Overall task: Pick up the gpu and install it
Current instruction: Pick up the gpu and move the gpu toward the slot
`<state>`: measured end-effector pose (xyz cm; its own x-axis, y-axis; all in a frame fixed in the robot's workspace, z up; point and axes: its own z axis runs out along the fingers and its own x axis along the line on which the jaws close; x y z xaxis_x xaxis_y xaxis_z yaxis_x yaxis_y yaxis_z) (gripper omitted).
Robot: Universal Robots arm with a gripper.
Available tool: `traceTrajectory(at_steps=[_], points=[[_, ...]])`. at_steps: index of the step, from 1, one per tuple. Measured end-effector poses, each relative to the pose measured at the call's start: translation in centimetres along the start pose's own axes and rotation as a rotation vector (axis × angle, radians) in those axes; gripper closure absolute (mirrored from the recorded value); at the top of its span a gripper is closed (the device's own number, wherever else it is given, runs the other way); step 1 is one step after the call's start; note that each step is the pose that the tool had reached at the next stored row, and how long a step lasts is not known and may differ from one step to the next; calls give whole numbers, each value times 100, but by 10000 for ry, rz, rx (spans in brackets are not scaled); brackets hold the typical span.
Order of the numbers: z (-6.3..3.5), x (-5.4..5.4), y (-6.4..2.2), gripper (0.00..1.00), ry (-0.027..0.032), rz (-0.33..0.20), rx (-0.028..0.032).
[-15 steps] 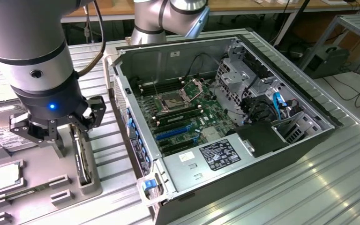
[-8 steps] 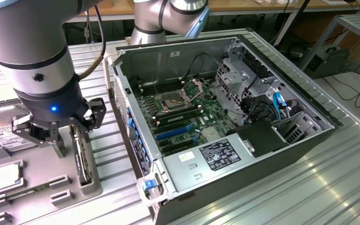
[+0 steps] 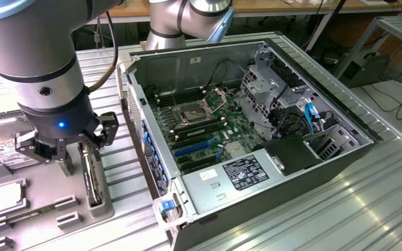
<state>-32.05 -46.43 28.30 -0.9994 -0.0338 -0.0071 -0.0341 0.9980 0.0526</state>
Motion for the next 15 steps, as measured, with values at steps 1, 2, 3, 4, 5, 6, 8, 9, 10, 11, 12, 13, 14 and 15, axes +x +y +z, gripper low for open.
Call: traceTrajectory(at_steps=[1, 2, 3, 4, 5, 6, 8, 9, 10, 11, 12, 13, 14, 15], points=[[5, 1, 0, 49, 0, 0, 0], [15, 2, -1, 49, -1, -1, 0], [23, 5, -1, 49, -1, 0, -1], [31, 7, -1, 49, -1, 0, 0], [39, 9, -2, 49, 0, -1, 0], [45, 13, -2, 49, 1, 0, 1], [61, 15, -4, 49, -1, -1, -1], [68, 15, -8, 49, 1, 0, 0], [81, 15, -18, 49, 1, -1, 0], [89, 15, -24, 49, 0, -1, -1], [99, 16, -30, 49, 0, 0, -1], [108, 16, -37, 49, 1, 0, -2], [117, 17, -42, 49, 1, 0, -1], [126, 17, -45, 49, 2, 1, 0]])
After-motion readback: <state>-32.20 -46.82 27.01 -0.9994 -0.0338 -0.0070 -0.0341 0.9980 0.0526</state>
